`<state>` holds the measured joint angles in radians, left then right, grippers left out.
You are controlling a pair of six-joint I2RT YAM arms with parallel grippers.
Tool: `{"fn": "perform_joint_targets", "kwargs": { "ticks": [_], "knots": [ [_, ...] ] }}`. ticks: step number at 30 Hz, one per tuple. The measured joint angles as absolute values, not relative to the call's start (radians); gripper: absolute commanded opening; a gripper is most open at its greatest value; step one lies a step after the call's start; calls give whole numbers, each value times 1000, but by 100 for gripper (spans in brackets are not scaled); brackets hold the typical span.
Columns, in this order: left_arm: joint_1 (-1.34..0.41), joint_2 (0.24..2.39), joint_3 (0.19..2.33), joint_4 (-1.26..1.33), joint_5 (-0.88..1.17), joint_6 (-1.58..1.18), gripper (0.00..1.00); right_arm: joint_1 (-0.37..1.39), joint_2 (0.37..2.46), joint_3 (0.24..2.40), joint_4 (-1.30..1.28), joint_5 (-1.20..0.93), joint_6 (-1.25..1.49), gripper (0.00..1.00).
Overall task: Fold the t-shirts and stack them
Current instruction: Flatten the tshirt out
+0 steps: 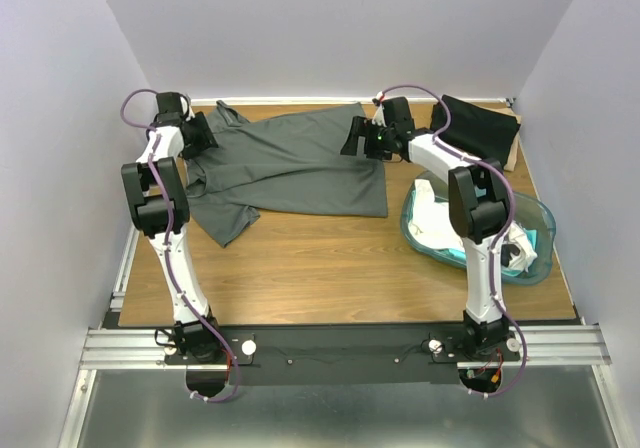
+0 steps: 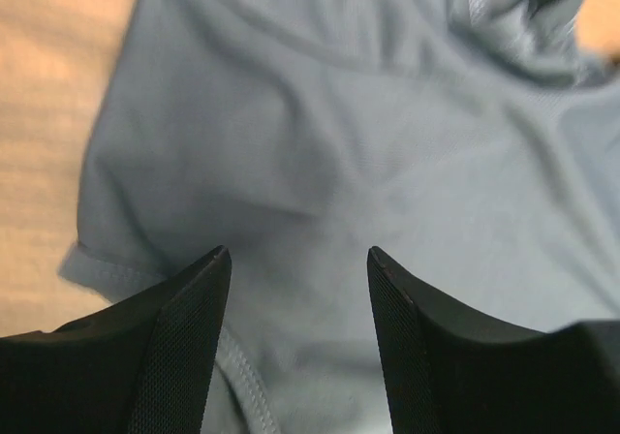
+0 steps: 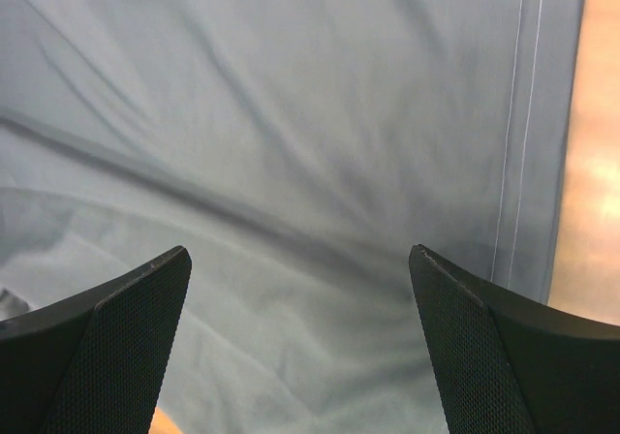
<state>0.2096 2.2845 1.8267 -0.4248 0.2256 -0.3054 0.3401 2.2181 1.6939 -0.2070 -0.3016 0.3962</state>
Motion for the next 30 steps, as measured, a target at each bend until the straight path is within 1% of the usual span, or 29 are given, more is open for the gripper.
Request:
{"fn": "perform_joint_targets", "kwargs": {
  "ticks": [7,13,20,26,30],
  "knots": [
    [216,2381,1977,-459,233,-305,66,338,2285,1804,-208,-301,387,100],
    [219,2460,2108,-493,241,-306,66,338,2348,1844,-212,-300,389,100],
    [223,2508,2198,-530,257,-316,68,338,2381,1884,-207,-299,404,100],
    [226,2523,2213,-513,278,-334,69,338,2410,1924,-204,-300,419,100],
    [227,2480,2133,-458,282,-344,70,336,2435,1959,-202,-300,423,100]
  ]
}}
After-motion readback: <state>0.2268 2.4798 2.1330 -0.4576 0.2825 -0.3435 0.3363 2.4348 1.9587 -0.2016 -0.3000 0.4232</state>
